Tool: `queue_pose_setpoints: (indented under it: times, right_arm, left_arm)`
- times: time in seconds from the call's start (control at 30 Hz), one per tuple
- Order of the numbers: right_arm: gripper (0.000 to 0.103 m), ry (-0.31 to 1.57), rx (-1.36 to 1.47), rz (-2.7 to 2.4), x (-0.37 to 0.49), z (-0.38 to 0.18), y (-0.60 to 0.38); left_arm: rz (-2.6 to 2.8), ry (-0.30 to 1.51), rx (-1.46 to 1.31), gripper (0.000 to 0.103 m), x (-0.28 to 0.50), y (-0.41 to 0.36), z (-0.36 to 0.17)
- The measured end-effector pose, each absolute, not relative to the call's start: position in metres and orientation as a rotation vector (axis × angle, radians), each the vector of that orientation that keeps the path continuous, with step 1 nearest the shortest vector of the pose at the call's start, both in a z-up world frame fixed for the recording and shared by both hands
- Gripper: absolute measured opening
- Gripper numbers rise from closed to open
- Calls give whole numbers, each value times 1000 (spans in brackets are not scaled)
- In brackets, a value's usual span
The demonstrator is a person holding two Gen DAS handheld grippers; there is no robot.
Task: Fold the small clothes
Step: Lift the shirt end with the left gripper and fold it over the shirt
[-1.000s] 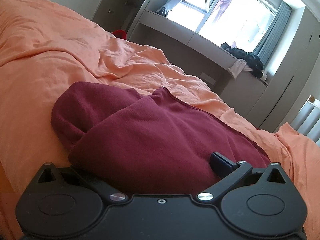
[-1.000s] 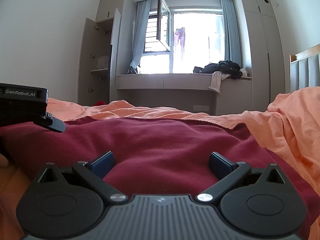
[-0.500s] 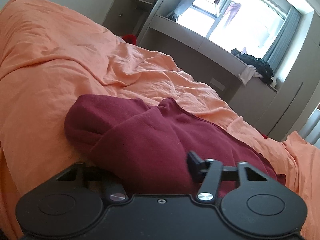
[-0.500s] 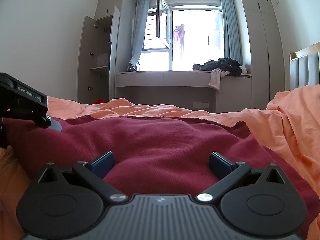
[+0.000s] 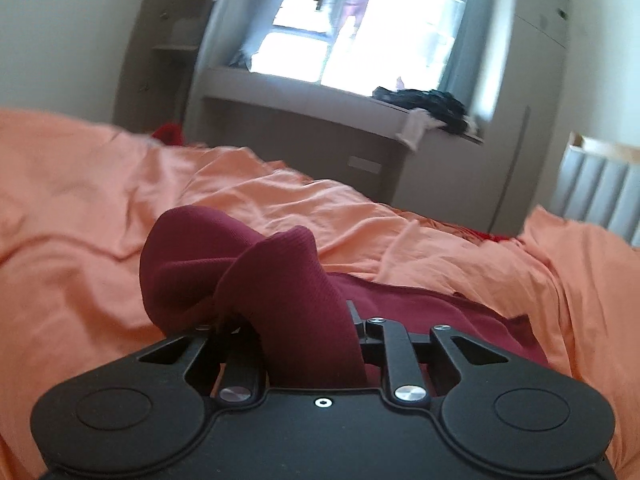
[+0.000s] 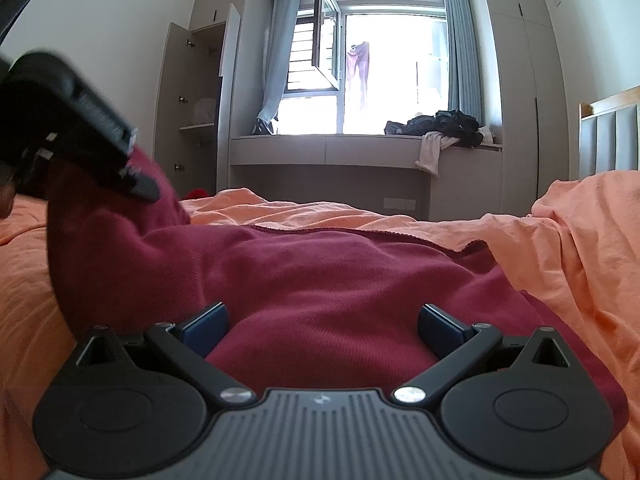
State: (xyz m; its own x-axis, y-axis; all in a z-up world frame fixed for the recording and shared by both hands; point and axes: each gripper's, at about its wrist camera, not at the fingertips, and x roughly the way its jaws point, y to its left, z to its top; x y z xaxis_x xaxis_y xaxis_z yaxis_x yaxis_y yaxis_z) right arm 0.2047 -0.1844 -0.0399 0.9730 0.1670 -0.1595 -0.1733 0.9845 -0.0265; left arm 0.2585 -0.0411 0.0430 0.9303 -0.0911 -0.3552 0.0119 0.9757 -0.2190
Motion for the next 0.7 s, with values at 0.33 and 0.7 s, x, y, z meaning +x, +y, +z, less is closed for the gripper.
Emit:
queue_pose_setpoints:
  times: [0.33, 0.7]
  right_arm:
    - [103, 163, -81, 210, 189, -41, -192]
    - [103, 321, -121, 363, 173, -9, -236]
  left_arm:
    - [-149, 363, -99, 20, 260, -85, 65]
    - [-289, 369, -51, 19, 256, -119, 71]
